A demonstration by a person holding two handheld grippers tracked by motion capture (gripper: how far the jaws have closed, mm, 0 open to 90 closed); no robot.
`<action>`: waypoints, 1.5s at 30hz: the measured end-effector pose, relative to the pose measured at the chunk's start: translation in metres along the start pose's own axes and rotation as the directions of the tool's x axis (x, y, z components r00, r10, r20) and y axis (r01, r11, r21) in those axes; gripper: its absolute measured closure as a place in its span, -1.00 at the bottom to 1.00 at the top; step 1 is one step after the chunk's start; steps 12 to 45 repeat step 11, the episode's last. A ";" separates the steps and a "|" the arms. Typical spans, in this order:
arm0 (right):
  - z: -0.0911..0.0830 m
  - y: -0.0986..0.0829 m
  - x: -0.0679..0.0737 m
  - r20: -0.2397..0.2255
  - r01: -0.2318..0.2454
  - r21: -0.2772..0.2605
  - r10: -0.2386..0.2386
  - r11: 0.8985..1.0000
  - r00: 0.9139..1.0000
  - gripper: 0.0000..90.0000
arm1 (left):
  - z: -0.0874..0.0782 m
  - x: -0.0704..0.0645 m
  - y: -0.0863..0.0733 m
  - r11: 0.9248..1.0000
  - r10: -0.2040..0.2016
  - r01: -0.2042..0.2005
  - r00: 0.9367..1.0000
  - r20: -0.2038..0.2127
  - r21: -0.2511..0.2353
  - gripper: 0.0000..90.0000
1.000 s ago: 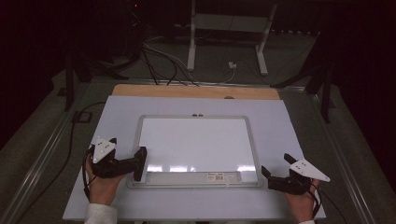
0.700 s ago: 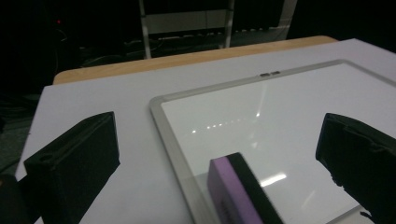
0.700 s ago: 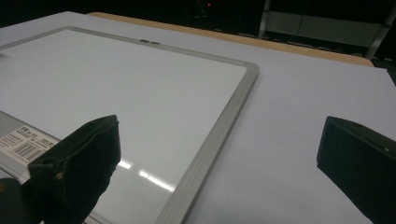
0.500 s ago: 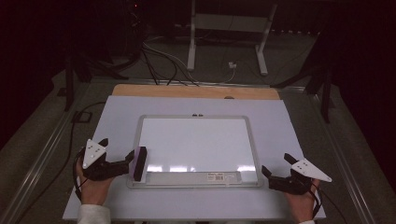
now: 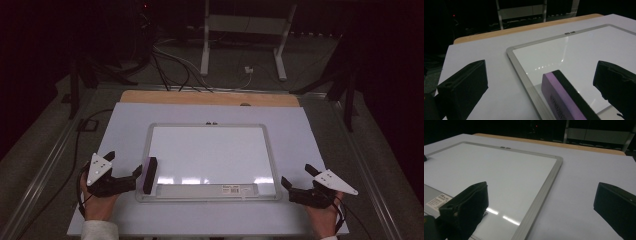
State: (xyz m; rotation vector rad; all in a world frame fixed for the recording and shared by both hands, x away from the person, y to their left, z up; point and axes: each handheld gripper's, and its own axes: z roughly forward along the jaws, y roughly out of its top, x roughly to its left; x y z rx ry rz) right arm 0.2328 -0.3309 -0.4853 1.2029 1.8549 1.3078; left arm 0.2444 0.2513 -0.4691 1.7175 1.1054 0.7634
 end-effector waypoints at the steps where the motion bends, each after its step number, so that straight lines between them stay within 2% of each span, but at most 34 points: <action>1: 0.000 0.000 -0.001 0.001 -0.004 -0.001 0.004 1.000 1.000 -1.00 | -0.001 0.001 -0.001 1.000 -0.003 0.003 1.000 -0.001 -0.001 -0.99; 11: -0.001 0.000 -0.004 0.016 -0.002 0.002 0.002 1.000 1.000 -1.00 | -0.004 0.009 -0.010 1.000 -0.020 0.020 1.000 -0.015 0.004 -0.99; 45: -0.001 0.000 -0.004 0.016 -0.002 0.002 0.002 1.000 1.000 -1.00 | -0.004 0.009 -0.010 1.000 -0.020 0.020 1.000 -0.015 0.004 -0.99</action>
